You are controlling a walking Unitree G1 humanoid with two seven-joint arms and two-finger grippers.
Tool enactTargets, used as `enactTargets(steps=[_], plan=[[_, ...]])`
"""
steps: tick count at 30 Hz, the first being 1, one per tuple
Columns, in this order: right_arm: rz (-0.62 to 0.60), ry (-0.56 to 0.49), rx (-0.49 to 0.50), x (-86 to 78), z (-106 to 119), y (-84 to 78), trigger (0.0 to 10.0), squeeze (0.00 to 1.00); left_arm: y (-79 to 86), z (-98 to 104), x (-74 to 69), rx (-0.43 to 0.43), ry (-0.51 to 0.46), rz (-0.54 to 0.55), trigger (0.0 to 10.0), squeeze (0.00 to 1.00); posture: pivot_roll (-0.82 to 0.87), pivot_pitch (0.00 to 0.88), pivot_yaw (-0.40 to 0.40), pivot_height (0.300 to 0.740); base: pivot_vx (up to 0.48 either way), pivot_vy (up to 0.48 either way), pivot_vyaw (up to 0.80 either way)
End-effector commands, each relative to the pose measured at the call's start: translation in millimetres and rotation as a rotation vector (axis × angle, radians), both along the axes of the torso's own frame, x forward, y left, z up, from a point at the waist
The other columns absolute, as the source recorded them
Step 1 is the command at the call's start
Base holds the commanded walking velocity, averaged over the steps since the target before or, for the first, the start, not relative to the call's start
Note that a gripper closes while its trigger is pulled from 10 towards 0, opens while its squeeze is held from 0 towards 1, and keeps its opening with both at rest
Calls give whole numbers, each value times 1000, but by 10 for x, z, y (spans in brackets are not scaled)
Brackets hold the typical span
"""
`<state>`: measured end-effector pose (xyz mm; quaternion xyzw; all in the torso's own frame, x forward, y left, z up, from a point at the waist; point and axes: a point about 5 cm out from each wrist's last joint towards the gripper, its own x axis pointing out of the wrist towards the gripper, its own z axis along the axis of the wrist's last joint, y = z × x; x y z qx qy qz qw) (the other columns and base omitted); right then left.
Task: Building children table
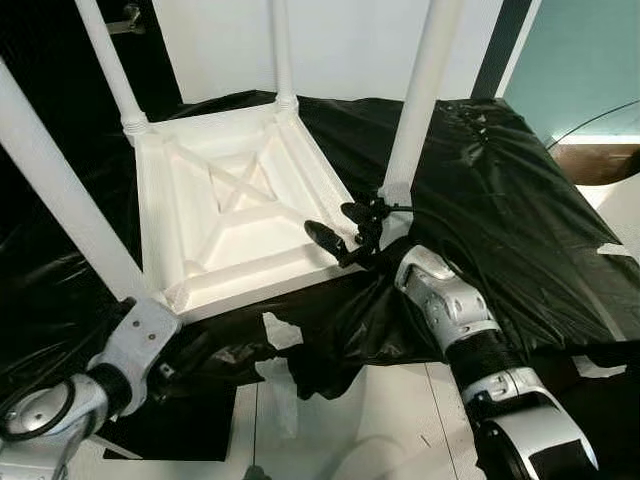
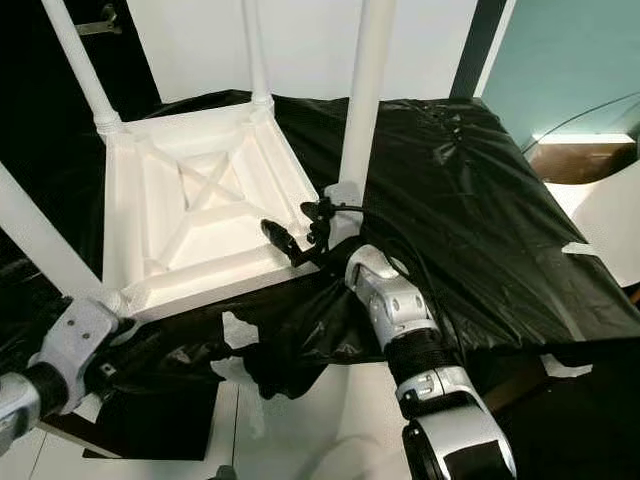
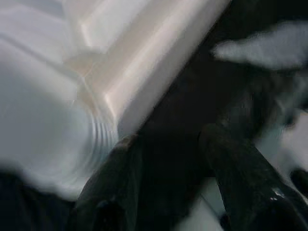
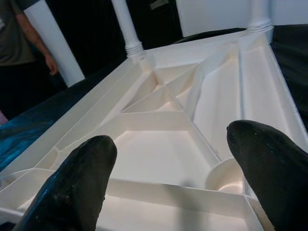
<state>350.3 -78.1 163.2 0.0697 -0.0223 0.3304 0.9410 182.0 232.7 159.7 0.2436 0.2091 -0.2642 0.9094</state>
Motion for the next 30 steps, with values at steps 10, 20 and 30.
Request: enactTargets(steps=[10, 20, 30], plan=[[-188, 2, -49, 153, -59, -502, 10000, 0, 490, 327, 54, 22, -133, 193, 10000, 0, 155, 13, -11, 740, 0, 0, 0], [-202, 12, -102, 106, -176, -629, 10000, 0, 624, 469, 430, -93, -342, 342, 10000, 0, 133, 4, -14, 740, 0, 0, 0], [-105, 12, -143, -77, -321, -456, 10000, 0, 401, 419, 1024, -294, -480, 375, 10000, 0, 80, 3, -16, 740, 0, 0, 0]])
